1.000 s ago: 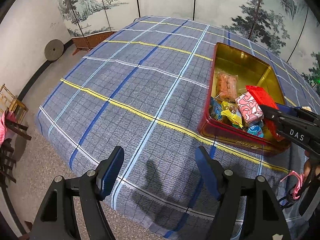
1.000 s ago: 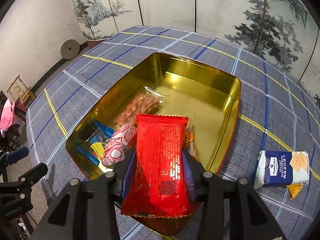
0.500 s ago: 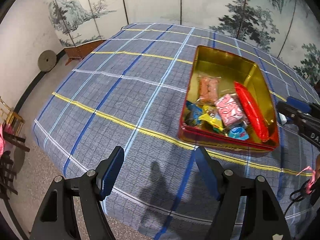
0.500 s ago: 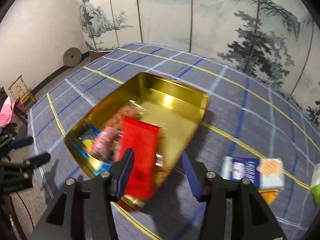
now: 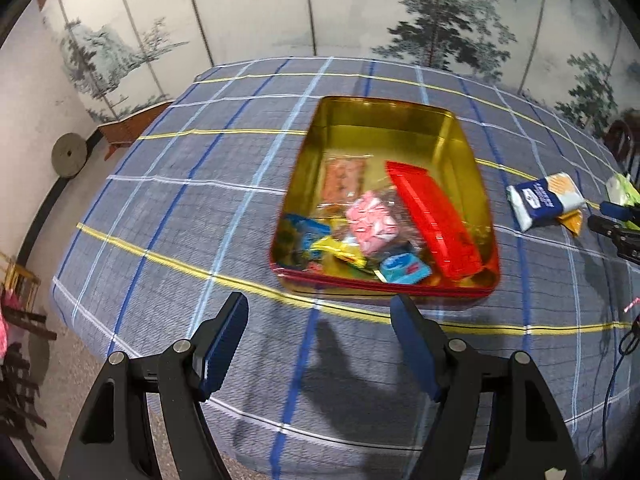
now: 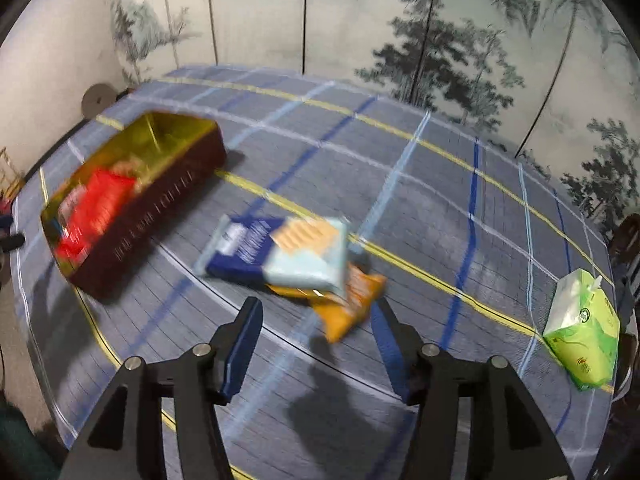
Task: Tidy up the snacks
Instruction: 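Move the right tool to the orange packet beside the cracker pack, then grasp the orange packet with the right tool and lift it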
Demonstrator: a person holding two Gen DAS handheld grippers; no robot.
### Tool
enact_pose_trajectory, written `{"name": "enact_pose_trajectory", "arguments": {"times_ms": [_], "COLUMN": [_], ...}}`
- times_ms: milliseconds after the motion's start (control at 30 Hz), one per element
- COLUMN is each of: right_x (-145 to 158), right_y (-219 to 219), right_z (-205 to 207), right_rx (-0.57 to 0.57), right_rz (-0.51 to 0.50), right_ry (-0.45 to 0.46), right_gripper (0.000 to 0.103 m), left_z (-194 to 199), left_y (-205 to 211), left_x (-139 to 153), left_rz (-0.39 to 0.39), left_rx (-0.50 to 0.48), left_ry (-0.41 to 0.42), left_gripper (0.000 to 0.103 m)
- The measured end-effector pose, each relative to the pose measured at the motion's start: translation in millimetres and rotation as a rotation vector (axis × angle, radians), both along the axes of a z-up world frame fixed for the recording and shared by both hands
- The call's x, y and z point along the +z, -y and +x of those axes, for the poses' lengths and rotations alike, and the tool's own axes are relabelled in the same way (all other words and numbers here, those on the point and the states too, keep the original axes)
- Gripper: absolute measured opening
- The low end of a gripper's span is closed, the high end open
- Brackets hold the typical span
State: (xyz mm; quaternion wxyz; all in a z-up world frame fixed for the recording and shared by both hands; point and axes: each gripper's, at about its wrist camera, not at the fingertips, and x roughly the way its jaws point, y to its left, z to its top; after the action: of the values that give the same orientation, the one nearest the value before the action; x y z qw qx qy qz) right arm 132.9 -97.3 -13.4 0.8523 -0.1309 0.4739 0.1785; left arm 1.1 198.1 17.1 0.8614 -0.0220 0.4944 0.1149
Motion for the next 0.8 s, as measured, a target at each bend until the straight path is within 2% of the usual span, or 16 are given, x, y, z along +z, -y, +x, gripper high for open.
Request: {"name": "enact_pose_trajectory", "arguments": {"times_ms": [133,200,333,500,633,733,800], "right_x": [-15,-20,-32,-45,-46,-45,-45], "right_y": [12,14,6,-4,-2,-2,-3], "right_z": [16,22,37,51,57,59,61], "right_rx": [0.083,0.132,0.227,0.285,0.313,0.341,0.374], "right_rz": [-0.05,-0.041,-0.049,-0.074,-0.027,-0.057,-0.076], "right_ry": [-0.023,-0.03,-0.042,-0.027,-0.025,-0.018,-0.031], "right_gripper": [0.058,0.058,0.058,0.058,0.058,0.058,0.062], "left_z": [7,11,20,33,45,52,57], "left_y": [14,20,35,57,73,84,91], "left_x": [-1,-1,3,6,3,3,3], "left_rz": [-0.015,-0.023,0.0,0.013,0.023,0.012,0.004], "left_rx": [-0.034,-0.046,-0.085,-0.142,-0.18,-0.208,-0.226], "left_ry": [-0.013,-0.024,-0.031,-0.04,-0.059,-0.059,-0.058], "left_gripper": [0.071,0.071,0.071,0.072,0.075,0.075,0.075]}}
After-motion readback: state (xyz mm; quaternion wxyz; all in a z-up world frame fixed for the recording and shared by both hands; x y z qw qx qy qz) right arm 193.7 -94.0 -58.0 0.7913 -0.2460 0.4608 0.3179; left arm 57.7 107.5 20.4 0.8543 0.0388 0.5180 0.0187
